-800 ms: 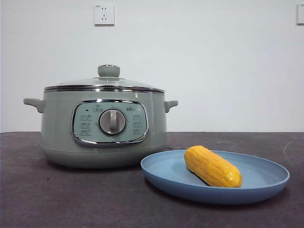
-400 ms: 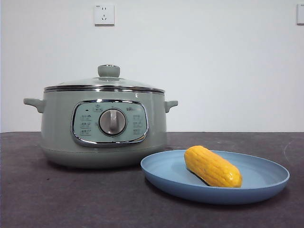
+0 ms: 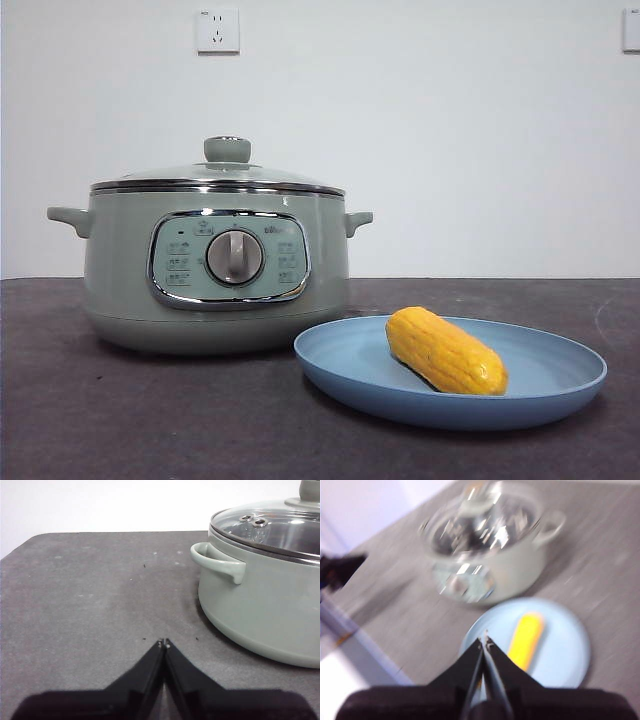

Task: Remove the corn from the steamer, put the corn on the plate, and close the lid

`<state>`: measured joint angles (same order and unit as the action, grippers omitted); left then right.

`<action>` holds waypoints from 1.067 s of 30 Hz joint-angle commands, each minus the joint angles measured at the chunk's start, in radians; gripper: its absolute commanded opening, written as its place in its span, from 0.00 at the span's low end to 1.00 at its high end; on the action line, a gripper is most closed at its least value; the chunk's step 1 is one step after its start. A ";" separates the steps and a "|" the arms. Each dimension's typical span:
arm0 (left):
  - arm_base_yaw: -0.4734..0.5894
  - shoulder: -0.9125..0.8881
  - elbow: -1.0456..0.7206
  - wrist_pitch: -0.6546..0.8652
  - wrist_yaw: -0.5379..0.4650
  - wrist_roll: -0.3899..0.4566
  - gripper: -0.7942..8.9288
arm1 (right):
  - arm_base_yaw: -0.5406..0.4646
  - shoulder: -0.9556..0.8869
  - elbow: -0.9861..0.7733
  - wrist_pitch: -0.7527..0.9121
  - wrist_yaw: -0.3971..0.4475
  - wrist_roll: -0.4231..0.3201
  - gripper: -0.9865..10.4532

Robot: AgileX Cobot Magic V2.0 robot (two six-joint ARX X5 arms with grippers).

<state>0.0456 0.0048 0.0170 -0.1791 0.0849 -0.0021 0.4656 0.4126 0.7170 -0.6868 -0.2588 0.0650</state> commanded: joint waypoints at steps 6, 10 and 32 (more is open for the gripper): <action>0.004 -0.003 -0.013 0.002 -0.003 -0.008 0.08 | -0.241 -0.093 -0.082 0.244 0.003 -0.108 0.09; 0.004 -0.003 -0.013 0.002 -0.004 -0.008 0.08 | -0.302 -0.164 -0.242 0.444 0.004 -0.100 0.09; 0.004 -0.003 -0.013 0.002 -0.004 -0.008 0.08 | -0.350 -0.411 -0.711 0.631 0.213 0.034 0.09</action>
<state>0.0456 0.0048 0.0170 -0.1791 0.0849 -0.0021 0.1177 0.0040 0.0216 -0.0479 -0.0486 0.0700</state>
